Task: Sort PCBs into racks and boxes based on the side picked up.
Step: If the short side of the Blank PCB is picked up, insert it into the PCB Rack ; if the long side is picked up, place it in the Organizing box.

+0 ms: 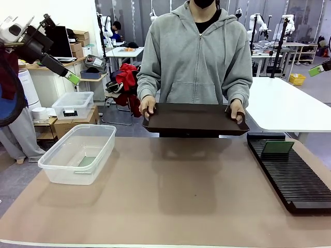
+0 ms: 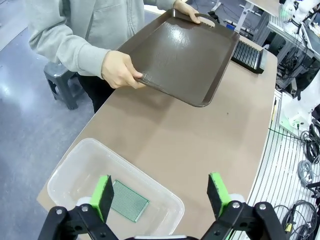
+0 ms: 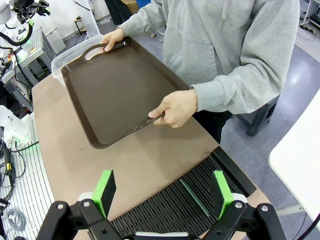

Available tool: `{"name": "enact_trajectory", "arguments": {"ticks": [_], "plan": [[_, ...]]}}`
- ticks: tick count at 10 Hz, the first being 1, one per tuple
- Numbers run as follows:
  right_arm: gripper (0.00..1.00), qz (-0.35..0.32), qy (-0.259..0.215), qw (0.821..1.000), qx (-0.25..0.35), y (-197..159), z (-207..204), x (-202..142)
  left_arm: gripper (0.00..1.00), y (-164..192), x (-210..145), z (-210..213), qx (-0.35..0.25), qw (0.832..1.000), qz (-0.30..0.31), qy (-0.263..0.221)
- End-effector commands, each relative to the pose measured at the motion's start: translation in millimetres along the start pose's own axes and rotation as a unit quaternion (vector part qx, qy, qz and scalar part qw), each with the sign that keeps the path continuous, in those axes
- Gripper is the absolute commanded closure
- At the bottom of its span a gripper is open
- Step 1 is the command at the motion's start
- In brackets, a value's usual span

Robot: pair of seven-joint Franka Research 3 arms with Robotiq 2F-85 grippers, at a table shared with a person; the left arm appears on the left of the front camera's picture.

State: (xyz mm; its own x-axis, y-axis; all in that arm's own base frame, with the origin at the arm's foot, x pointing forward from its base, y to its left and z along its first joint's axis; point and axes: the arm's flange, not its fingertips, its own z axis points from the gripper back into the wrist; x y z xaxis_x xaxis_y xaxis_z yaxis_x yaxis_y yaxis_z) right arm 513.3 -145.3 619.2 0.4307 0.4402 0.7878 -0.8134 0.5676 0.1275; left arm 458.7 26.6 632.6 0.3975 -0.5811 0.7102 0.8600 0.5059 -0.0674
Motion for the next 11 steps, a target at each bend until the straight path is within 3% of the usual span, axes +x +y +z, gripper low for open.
{"name": "enact_trajectory", "arguments": {"ticks": [1, 11], "plan": [[0.00, -0.002, -0.005, 1.000, 0.004, 1.2, -0.8, 0.8, 0.00, -1.9, 6.9, 6.1, 0.017, 0.999, 0.032, -0.001], [0.00, -0.002, -0.005, 1.000, 0.004, 1.2, -0.8, 0.8, 0.00, -4.7, 12.2, 16.0, 0.017, 0.999, 0.043, -0.007]]}}
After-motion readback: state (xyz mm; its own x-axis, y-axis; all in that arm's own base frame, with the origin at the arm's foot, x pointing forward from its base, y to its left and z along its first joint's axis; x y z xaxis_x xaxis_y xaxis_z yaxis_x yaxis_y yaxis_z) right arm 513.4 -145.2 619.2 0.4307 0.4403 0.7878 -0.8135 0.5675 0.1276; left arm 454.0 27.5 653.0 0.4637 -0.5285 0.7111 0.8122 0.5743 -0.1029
